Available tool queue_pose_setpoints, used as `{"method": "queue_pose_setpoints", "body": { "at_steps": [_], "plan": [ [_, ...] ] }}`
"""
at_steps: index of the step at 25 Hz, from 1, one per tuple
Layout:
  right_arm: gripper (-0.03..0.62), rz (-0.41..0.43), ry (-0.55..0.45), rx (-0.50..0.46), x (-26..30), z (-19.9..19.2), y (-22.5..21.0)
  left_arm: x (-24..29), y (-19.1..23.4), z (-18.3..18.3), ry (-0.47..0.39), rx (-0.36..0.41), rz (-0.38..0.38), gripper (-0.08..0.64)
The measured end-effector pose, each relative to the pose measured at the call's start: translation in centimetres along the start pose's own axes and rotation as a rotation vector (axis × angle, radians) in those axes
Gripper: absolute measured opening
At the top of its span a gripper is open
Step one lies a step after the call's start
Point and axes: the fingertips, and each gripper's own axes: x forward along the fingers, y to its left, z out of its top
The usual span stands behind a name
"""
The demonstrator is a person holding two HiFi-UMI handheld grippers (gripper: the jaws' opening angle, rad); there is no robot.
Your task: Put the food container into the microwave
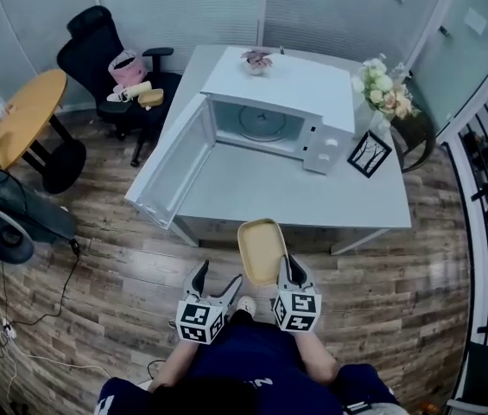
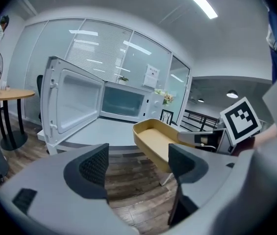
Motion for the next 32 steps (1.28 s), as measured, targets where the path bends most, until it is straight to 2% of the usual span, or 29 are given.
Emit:
{"method": "queue_pose_setpoints", "body": {
  "at_steps": [4,7,12,18,26,32],
  "plan": [
    [0.038,-0.022,0.041,0.024,0.2,-1.2,-1.5,1.4,-0.9,0.8,0.007,0.018,-0.028,0.364],
    [0.037,-0.027,0.042,0.037,0.4,-1.0,-1.8,2.0,-0.8,1.2,0.012,0.004,-0.042,0.364],
    [0.035,-0.054,0.057,0.046,1.0,-1.2,-2.7,3.6,-1.8,0.4,0.056,-0.009,-0.142,0.326],
    [0.034,-0.097,0.073,0.06,3.0,-0.9,-3.9,6.4,-0.5,1.6,0.057,0.011,-0.148,0.33],
    [0.035,-0.152,0.074,0.066,8.1,2.0,-5.0,11.9,3.1,4.3,0.075,0.027,-0.186,0.345],
    [0.035,-0.191,0.056,0.075,12.3,5.0,-5.2,16.8,5.1,8.1,0.056,0.031,-0.273,0.348]
  ]
}}
